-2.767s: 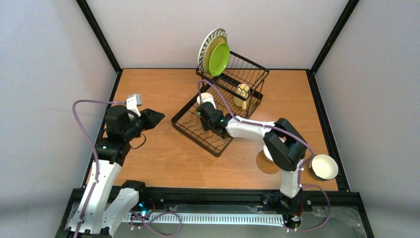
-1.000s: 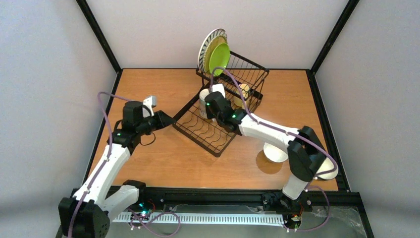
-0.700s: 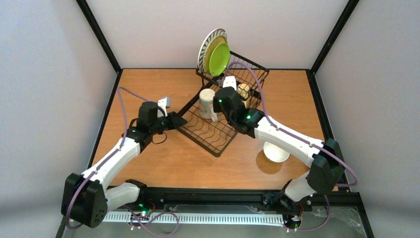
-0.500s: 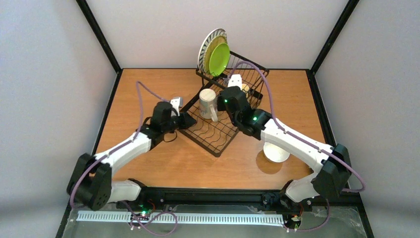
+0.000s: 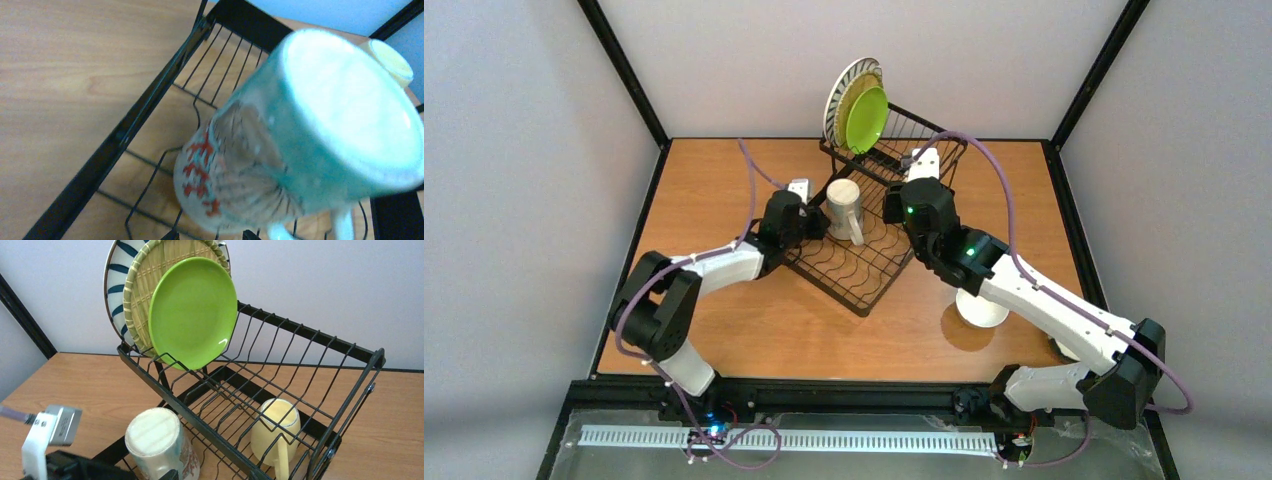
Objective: Load the mixed dishes into the dish rack
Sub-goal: Move the cup from the dish rack.
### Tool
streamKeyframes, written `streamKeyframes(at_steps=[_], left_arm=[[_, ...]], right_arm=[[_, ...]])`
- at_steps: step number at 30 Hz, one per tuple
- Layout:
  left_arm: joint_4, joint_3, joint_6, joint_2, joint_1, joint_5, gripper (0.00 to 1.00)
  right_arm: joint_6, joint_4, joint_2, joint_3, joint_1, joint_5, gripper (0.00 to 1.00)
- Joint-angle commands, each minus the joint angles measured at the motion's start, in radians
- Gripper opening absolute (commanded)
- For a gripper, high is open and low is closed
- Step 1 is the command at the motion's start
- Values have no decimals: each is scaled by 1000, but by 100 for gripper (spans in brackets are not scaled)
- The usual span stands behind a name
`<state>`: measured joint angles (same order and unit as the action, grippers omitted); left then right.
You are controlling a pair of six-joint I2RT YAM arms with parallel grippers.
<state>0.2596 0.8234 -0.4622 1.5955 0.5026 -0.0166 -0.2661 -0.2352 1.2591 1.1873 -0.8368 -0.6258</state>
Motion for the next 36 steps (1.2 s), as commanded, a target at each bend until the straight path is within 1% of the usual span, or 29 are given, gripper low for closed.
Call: streamKeyframes(at_steps=[1, 8, 20, 22, 25, 31, 36], left_arm=[[43, 129, 55, 95, 30, -51, 71], [-9, 263, 62, 206, 54, -33, 72], [-63, 424, 45, 335, 55, -27, 72], [-72, 450, 39, 357, 56, -21, 76], [-86, 490, 33, 388, 56, -11, 77], [-106, 539, 19, 428, 56, -11, 77], [-113, 530, -5, 413, 55, -28, 77]], right_arm=[[31, 5, -6, -13, 12, -17, 80], [42, 30, -1, -19, 35, 3, 80], [45, 48, 23, -39, 50, 20, 80], [45, 50, 24, -43, 50, 17, 80], [46, 54, 23, -51, 50, 13, 80], [46, 55, 23, -59, 50, 12, 80], [64, 71, 14, -76, 50, 13, 79]])
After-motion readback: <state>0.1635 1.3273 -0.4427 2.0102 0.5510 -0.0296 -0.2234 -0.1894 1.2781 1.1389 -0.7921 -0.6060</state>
